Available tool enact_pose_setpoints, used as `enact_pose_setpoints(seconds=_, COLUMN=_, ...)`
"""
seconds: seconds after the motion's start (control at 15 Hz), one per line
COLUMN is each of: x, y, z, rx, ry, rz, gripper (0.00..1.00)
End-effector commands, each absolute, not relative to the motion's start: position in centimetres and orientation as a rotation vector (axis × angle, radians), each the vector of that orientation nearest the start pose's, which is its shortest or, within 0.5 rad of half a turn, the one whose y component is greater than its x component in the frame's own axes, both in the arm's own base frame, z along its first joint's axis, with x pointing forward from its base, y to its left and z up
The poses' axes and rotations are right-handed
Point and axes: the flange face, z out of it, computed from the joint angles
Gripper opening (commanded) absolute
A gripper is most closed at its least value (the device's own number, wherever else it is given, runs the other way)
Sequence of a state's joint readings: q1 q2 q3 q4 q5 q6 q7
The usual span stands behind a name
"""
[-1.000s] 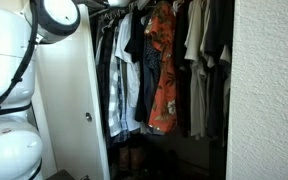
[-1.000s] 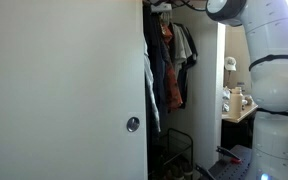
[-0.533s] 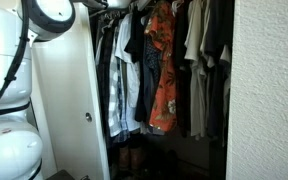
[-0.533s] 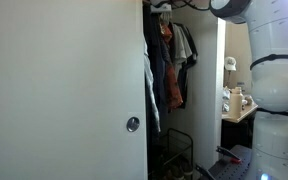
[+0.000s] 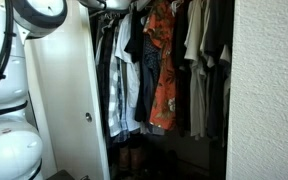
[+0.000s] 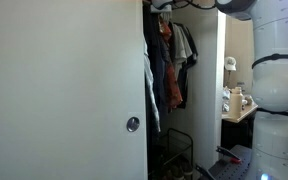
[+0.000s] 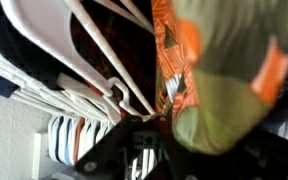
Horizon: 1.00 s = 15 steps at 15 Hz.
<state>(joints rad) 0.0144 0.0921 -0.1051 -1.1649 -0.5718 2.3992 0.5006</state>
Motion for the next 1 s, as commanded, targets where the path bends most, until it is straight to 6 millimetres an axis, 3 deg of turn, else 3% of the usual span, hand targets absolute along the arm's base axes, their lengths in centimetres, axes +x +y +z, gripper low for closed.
enact_pose_setpoints(seconds=0.0, x=56.5, y=-4.7, z=88.5, rx=-2.706, ry=0.582, rz=-2.087, gripper=0.06)
enact_pose_setpoints(seconds=0.33, x=55.8, y=-4.0, z=88.9, rx=-2.672, ry=0.582, rz=-2.120, gripper=0.06)
enact_pose_setpoints(seconds=0.93, x=54.7, y=-3.5, z=87.7, rx=-2.659, ry=0.578, rz=-2.125, gripper=0.06)
